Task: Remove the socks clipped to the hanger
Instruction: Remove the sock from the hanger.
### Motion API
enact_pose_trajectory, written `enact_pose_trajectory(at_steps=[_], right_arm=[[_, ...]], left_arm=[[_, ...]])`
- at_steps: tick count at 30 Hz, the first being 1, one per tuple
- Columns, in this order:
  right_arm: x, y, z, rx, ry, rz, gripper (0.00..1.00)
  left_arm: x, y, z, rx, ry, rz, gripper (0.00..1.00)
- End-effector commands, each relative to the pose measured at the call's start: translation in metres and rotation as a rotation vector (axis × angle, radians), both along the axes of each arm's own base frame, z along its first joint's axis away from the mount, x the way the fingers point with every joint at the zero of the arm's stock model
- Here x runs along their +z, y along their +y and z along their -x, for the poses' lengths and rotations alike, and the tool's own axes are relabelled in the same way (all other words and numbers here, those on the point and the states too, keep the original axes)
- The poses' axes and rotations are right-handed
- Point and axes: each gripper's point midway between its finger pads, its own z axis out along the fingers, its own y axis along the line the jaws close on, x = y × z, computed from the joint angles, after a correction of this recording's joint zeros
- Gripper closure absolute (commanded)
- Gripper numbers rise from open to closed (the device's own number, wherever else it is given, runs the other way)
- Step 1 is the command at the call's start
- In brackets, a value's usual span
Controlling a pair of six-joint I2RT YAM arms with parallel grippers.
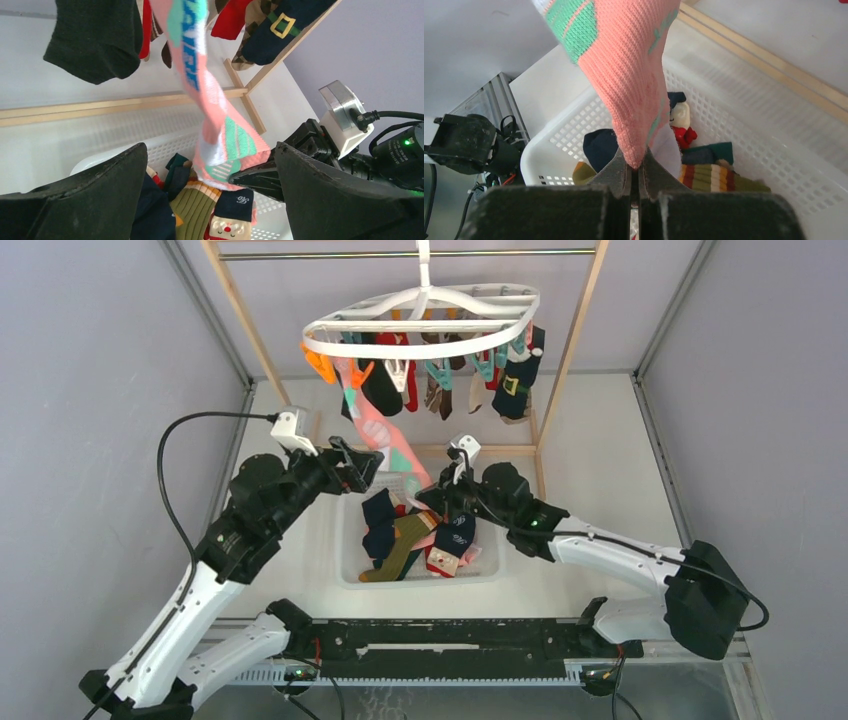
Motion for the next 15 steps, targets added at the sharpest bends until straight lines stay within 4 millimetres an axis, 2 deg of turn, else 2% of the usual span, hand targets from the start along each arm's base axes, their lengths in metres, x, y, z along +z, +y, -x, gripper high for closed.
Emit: enact_pose_trajectory(at_steps=[1, 15], right_arm=[[0.022, -0.010, 0.005, -0.015, -0.029, -0.069, 1.00], [0.021, -0.070, -0.001, -0.119, -0.017, -0.102, 1.00]], left_arm=[[-0.001, 0.009, 0.007, 0.028, -0.009, 0.024, 0.00], [-0.011, 0.012, 0.011, 0.034, 0.005, 0.035, 0.00]])
